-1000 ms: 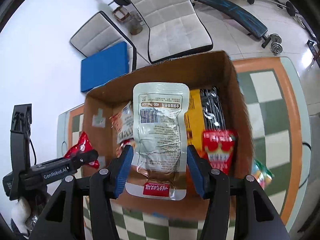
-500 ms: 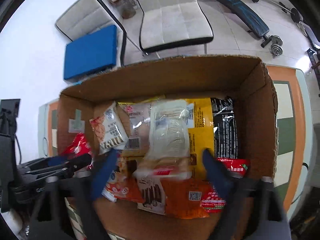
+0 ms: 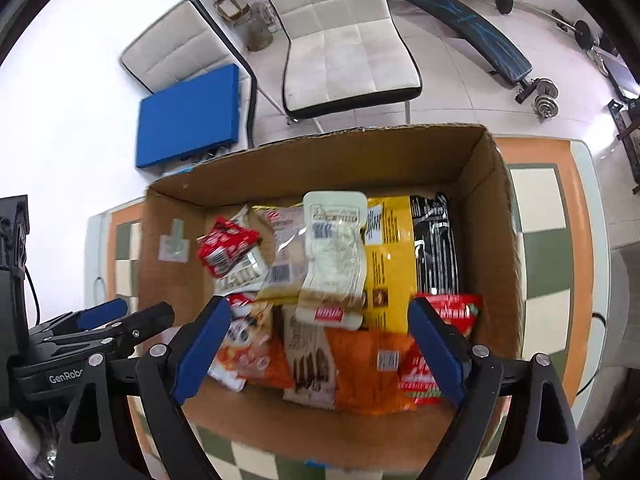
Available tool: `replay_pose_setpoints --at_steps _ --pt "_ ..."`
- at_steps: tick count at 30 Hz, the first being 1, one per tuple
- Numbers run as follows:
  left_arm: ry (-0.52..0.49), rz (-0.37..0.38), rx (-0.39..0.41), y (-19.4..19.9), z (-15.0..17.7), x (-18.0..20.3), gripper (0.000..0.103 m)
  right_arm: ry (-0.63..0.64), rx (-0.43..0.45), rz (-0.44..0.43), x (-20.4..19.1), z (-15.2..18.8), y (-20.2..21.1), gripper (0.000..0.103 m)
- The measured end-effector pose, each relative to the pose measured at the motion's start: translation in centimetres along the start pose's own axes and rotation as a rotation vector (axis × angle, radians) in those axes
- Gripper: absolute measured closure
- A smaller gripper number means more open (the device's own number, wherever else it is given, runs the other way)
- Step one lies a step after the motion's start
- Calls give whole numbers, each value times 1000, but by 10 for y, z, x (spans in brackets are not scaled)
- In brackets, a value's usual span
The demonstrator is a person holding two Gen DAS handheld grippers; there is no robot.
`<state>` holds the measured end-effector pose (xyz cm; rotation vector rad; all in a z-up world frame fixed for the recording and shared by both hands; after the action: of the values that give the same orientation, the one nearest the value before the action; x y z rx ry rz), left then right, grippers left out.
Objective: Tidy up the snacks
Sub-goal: 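Open both grippers to release the packets and withdraw from the box, then grasp the candy bag with right gripper while left grasps the dark red pouch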
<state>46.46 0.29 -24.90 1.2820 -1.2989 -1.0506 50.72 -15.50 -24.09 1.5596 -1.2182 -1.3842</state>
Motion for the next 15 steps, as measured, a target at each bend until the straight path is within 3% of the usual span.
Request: replay_pose_setpoints --at_steps 5,7,11,15 --pt "1 -70 148 34 50 13 10 -52 49 -40 25 38 43 10" --pt "5 -80 171 34 70 21 10 -91 66 -32 43 54 56 10" --pt "27 -80 165 20 108 36 10 -203 73 31 97 98 68 10" --pt "25 -71 103 -4 137 51 10 -277 27 59 142 138 53 10"
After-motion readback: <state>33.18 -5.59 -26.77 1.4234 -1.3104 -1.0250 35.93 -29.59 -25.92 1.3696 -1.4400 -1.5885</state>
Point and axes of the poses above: each gripper's, at about its wrist camera, not at the fingertips, and y roughly against the way its jaws point, x to its right, z to its underside, the point moved 4 cm from there along -y, roughly the way its jaws point, and after that the axes turned 2 degrees about -z, right-handed, at the moved point
